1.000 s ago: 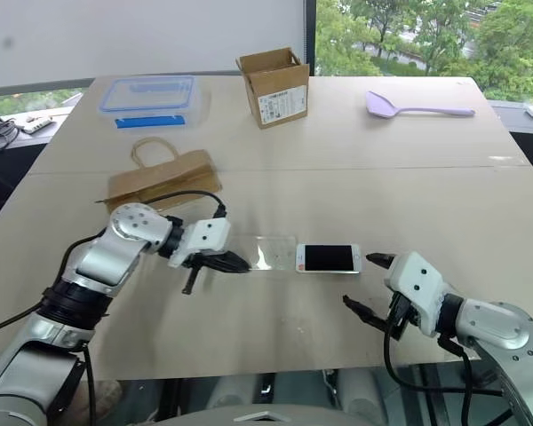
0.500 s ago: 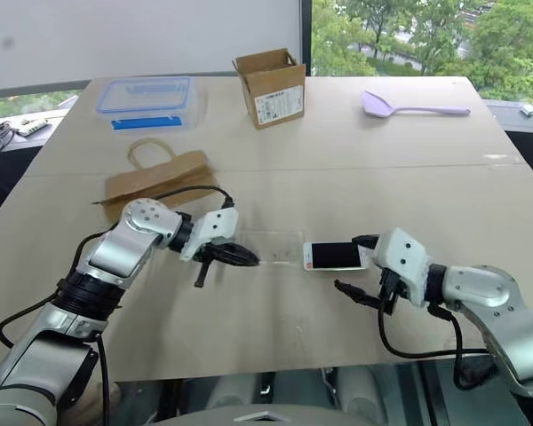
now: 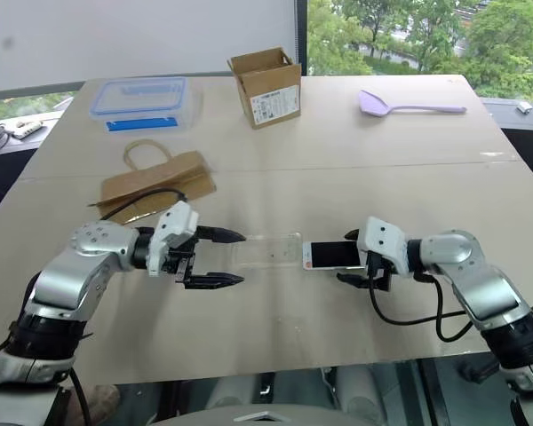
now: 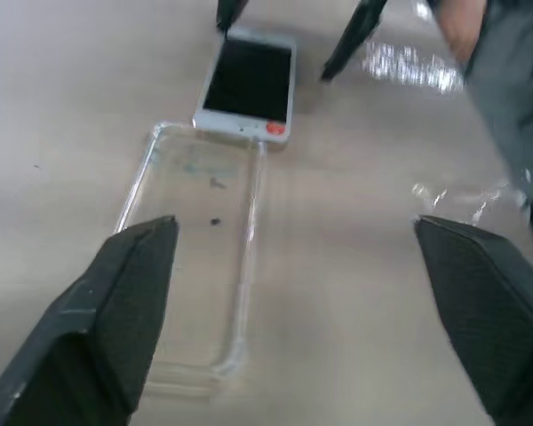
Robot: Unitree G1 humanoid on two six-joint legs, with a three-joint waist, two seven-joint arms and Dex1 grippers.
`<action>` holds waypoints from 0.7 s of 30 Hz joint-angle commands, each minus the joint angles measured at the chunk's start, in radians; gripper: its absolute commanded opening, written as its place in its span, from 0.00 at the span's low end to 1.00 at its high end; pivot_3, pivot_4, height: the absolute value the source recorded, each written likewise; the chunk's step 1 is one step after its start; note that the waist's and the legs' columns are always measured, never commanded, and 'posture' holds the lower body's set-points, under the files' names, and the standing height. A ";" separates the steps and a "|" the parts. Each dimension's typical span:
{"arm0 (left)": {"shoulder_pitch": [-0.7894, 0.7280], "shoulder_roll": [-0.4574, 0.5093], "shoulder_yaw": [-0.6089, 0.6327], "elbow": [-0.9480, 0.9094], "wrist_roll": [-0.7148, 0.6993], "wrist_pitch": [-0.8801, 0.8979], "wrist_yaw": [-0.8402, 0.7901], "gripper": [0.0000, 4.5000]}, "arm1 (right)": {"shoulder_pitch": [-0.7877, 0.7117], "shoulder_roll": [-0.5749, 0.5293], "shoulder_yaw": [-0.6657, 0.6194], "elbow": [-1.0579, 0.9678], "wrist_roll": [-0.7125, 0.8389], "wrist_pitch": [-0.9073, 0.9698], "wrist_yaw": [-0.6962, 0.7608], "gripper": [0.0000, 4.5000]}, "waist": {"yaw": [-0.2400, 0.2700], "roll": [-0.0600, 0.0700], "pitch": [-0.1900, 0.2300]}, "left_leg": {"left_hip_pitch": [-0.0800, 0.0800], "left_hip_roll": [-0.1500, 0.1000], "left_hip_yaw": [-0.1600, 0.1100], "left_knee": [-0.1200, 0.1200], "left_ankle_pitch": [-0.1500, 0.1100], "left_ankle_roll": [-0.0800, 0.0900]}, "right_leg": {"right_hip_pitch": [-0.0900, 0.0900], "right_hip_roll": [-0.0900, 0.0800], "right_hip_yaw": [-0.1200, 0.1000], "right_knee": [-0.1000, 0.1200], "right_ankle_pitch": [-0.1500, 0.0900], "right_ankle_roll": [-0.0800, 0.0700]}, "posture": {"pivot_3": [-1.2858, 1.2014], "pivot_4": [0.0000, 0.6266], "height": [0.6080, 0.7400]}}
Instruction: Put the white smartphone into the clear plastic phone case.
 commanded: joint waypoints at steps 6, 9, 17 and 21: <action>0.162 -0.012 0.130 -0.113 -0.141 -0.072 0.018 0.98 | -0.149 0.041 0.097 0.279 -0.090 -0.080 0.144 1.00 | 0.003 0.000 0.000 | 0.001 0.000 0.000 0.000 0.000 0.000 | 0.000 0.000 0.000 0.002 0.000 0.000 | 0.52 0.24 1.00; 0.200 -0.001 0.152 -0.113 -0.153 -0.083 0.017 0.99 | -0.169 0.049 0.124 0.347 -0.108 -0.077 0.183 0.94 | 0.002 0.000 -0.001 | 0.002 0.000 0.000 0.002 0.000 0.000 | 0.001 0.000 0.000 0.003 0.000 0.000 | 0.52 0.24 1.00; 0.282 -0.001 0.196 -0.115 -0.168 -0.110 0.036 1.00 | -0.112 0.046 0.051 0.278 -0.063 -0.065 0.162 0.65 | 0.008 -0.003 -0.006 | 0.005 0.001 0.000 0.004 0.000 0.000 | 0.003 -0.001 0.000 0.004 0.000 0.000 | 0.52 0.24 1.00; 0.312 -0.012 0.231 -0.061 -0.156 -0.118 0.072 1.00 | -0.069 0.028 -0.059 0.005 0.074 0.115 0.141 0.62 | 0.009 -0.001 -0.004 | 0.002 0.001 0.000 0.003 0.000 0.000 | 0.002 -0.001 -0.001 0.004 0.000 0.000 | 0.52 0.24 1.00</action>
